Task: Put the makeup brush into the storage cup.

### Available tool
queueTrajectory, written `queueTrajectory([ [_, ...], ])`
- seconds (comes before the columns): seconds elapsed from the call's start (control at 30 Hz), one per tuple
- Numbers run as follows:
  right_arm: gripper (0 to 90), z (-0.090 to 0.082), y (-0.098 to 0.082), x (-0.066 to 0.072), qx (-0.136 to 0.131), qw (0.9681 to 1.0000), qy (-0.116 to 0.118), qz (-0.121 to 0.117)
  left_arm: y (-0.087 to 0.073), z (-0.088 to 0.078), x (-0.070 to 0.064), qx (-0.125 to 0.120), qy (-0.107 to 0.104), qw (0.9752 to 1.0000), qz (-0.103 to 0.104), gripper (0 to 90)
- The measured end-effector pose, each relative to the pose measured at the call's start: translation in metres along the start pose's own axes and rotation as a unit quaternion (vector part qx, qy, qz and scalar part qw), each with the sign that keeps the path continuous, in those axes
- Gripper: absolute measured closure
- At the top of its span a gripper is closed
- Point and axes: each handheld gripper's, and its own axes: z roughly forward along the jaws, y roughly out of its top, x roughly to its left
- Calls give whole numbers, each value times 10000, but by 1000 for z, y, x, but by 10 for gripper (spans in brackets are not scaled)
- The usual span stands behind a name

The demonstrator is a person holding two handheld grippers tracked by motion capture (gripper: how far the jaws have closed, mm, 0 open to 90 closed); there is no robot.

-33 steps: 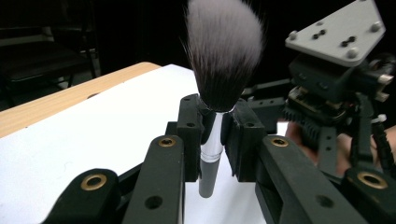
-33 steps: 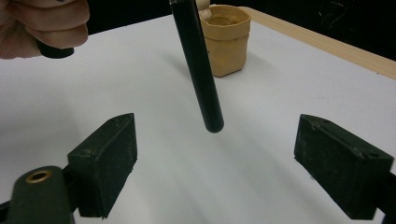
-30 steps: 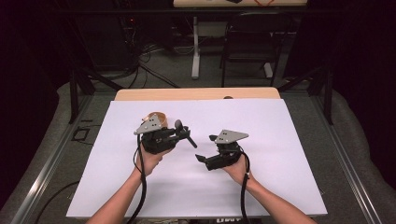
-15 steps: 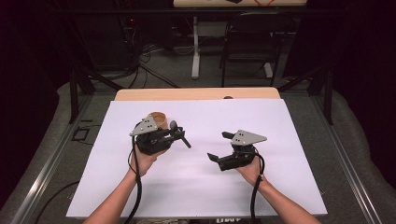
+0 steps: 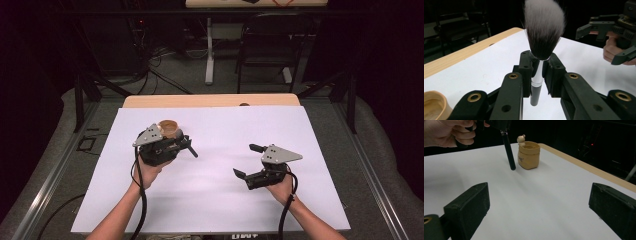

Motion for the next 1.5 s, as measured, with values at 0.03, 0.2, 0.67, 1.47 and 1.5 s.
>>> queueTrajectory([
  [0.03,22,-4,-1,0,-11,10000,-18,0,0,0,0,3,-7,10000,1,770],
  [0.2,18,-23,-8,0,-72,9999,-118,11,0,-1,1,32,47,10000,11,770],
  [0.67,2,-62,-21,1,-158,9989,-396,218,0,-10,7,124,219,9997,30,770],
  [1.47,0,-62,-23,5,-82,9992,-325,207,25,-28,35,169,458,9988,94,771],
  [1.5,0,-62,-23,5,-75,9992,-321,211,26,-28,36,182,477,9987,90,771],
])
